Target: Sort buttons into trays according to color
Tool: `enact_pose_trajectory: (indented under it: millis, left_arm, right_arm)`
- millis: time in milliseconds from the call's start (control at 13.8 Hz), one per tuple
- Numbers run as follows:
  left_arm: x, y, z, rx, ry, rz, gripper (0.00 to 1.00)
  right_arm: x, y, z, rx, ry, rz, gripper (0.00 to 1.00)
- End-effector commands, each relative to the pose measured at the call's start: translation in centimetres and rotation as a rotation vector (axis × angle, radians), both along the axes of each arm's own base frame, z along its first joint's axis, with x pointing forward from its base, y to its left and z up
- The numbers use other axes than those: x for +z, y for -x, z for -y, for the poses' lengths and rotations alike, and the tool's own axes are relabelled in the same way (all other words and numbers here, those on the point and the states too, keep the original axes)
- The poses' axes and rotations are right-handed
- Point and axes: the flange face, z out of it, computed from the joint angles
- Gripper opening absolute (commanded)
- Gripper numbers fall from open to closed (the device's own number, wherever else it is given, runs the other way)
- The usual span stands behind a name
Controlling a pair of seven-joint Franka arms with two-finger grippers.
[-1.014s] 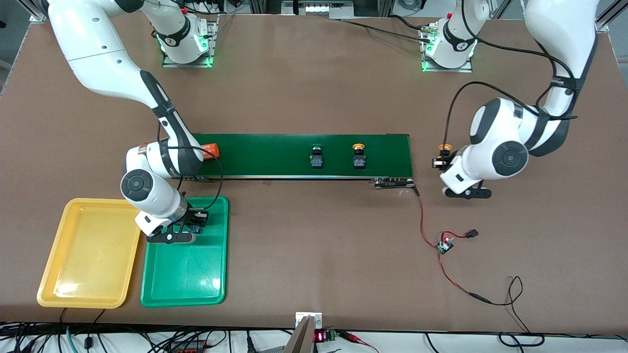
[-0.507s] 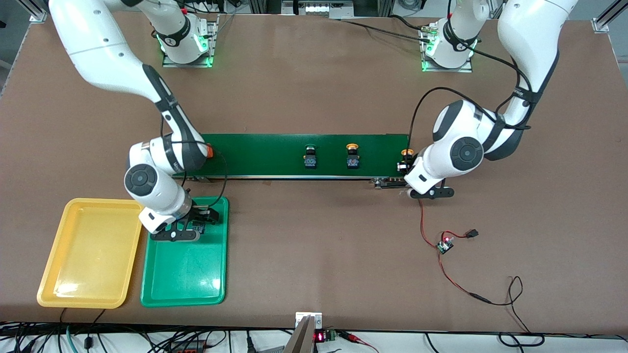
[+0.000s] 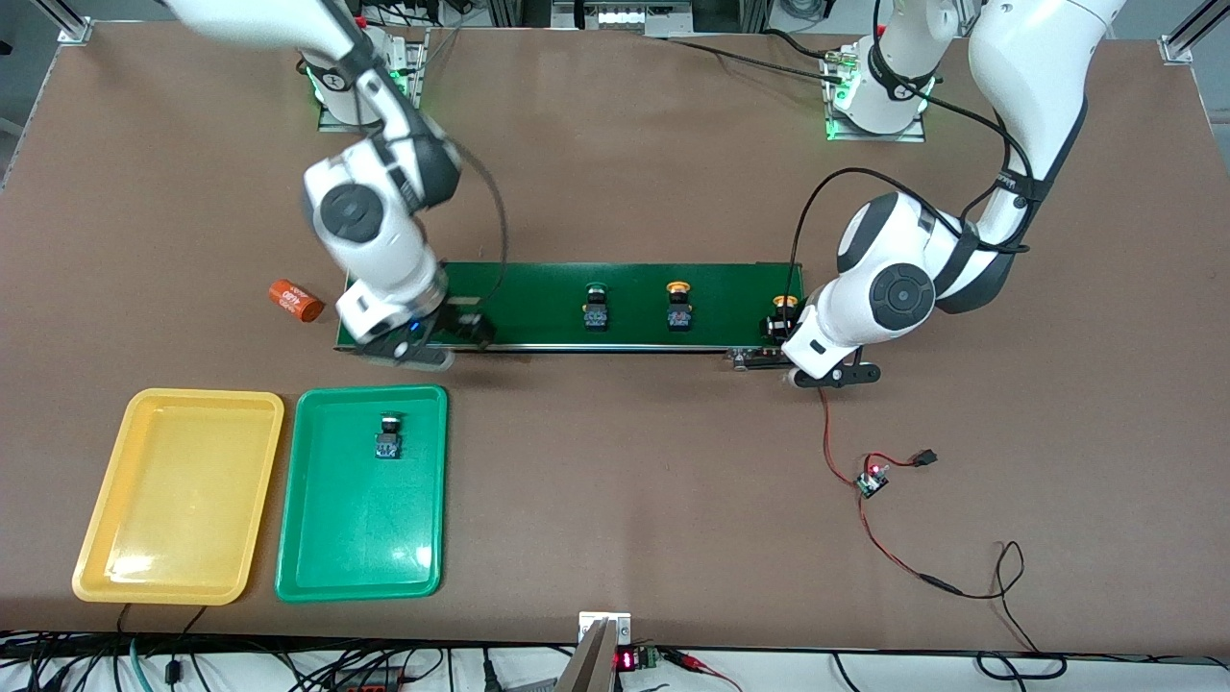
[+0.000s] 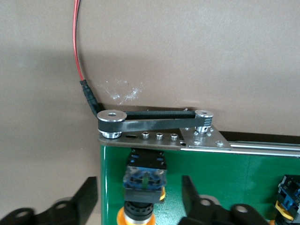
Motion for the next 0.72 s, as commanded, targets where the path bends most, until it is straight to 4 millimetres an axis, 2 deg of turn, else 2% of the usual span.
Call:
enact_pose_trajectory:
  millis: [0,72,217,435,652]
  left_arm:
    - [3.5,-1.2,-0.6,0.020,0.010,0.032,1.00]
    - [5.2,-2.1,-1.1,0.018,-0.001,0.036,1.00]
    - [9.0,-3.8,-2.3,0.004,-0.013,0.019,1.00]
    - [12.7,-5.4,-7.9,-0.106,-0.039,0.048,1.00]
    - [15.4,-5.5,-14.3,-0.182,-0.059,0.094,1.00]
  right_arm:
    - [0.3,3.6,-4.0,-0.023,-0.016,-0.011,1.00]
    - [0.3,4.7,-5.6,0.007,-0.017,-0.012,1.00]
    - [-0.1,5.1,-6.3,0.029,-0.010,-0.011,1.00]
    - [-0.3,4.9,-7.8,0.057,-0.014,-0.004,1.00]
    - [-0.9,5.4,-9.0,0.051,-0.011,-0.010,1.00]
